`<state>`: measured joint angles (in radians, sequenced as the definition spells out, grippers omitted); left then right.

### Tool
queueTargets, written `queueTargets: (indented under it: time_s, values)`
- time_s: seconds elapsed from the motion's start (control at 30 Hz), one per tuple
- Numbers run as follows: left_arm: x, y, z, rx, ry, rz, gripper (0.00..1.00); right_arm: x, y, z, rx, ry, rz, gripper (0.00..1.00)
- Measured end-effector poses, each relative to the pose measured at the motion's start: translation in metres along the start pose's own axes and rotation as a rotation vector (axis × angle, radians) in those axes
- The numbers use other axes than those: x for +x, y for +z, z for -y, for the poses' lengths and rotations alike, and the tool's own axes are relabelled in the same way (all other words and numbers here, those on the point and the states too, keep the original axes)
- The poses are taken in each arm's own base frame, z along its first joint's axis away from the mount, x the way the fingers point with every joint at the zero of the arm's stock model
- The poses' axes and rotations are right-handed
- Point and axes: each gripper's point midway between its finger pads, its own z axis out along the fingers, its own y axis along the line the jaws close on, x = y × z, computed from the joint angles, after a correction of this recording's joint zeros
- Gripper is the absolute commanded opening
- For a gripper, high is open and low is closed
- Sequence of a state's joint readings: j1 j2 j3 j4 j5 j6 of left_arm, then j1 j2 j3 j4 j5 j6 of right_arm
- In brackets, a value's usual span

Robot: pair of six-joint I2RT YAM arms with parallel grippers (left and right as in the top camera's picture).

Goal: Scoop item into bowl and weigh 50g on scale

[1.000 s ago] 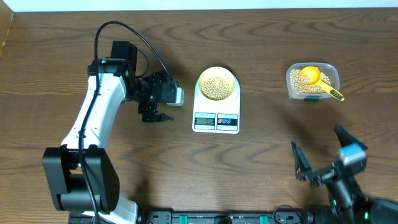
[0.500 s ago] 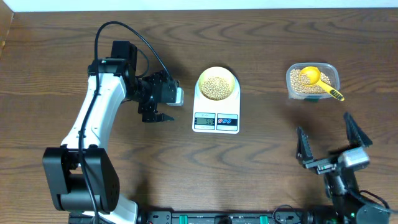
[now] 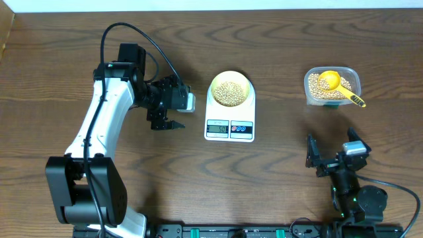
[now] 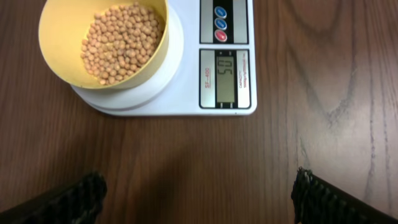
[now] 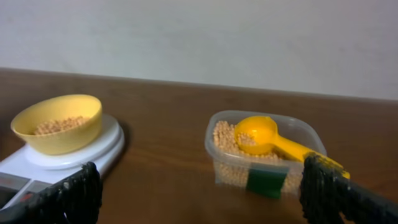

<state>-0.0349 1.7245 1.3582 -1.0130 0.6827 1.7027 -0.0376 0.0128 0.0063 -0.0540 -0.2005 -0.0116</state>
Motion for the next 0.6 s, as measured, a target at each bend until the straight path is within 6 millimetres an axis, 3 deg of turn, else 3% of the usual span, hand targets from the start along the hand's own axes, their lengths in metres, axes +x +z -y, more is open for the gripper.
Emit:
queueTargets:
  time_s: [0.6]
  values:
    - [0.0001, -0.0001, -0.0002, -0.001, 0.001, 0.0, 0.98, 0.0001, -0.0001, 0.0032, 0.019, 0.0, -0.001, 0.99]
